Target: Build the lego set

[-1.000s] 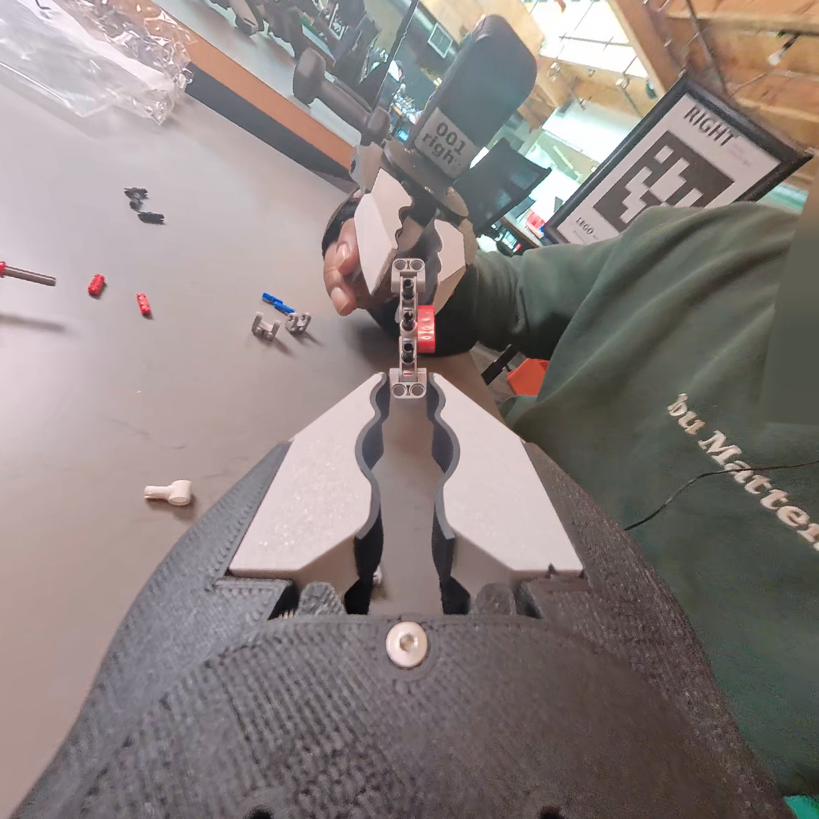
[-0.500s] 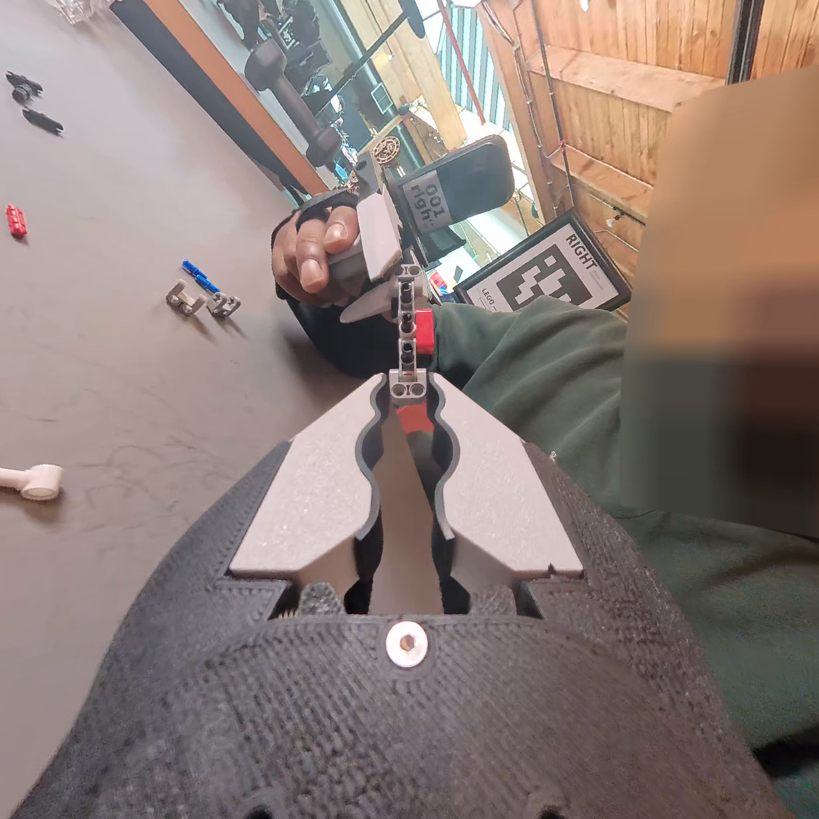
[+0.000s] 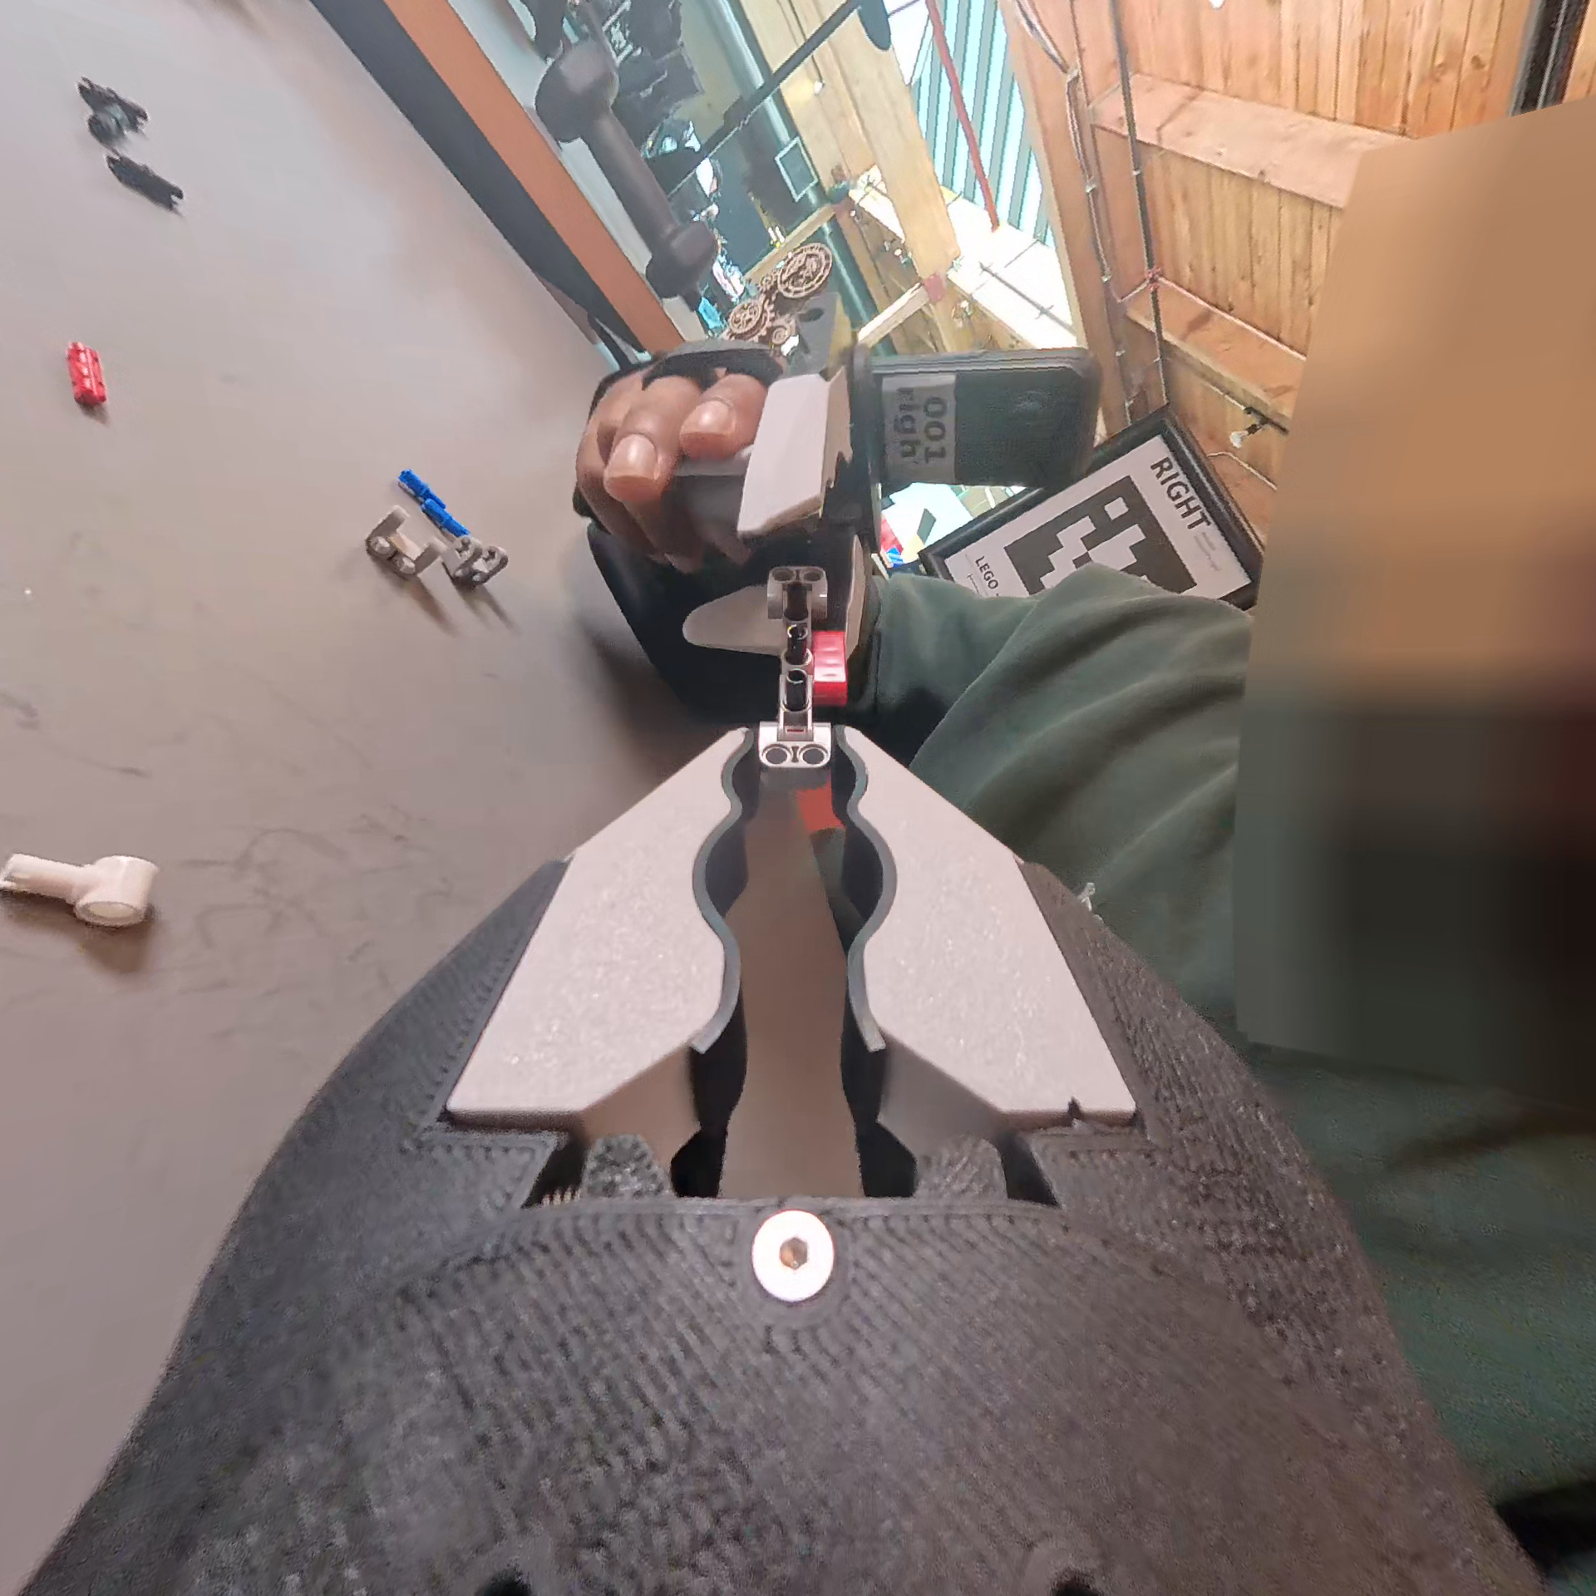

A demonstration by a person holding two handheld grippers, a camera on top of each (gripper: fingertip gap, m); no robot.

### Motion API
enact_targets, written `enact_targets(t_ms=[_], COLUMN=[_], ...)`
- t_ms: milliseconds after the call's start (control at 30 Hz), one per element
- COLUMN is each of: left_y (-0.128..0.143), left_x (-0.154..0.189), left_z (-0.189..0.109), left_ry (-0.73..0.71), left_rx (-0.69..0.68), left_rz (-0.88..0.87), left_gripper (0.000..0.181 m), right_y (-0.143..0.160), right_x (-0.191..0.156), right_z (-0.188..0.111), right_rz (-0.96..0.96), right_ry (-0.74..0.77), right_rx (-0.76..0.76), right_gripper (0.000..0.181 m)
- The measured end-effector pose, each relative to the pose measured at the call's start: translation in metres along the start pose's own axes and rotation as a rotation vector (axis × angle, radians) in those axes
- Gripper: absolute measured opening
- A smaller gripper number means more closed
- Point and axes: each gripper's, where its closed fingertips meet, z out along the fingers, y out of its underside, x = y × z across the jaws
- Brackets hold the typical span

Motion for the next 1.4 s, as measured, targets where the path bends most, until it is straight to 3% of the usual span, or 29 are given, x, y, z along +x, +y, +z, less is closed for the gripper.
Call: enact_targets(t_ms=[300, 1400], left_y=[0.011, 0.009], left_x=[-0.005, -0.001], left_z=[0.009, 0.009], left_ry=[-0.012, -0.003], left_rx=[-0.053, -0.033], left_rz=[-0.039, -0.040], left_gripper=[0.014, 0.014], right_y=[0.008, 0.005], right_x=[-0.019, -0.017], right_z=[0.007, 0.007], right_rz=[-0.089, -0.008], right_ry=[-0.059, -0.063], right_rx=[-0.043, -0.013], right_gripper=[0.015, 0.015])
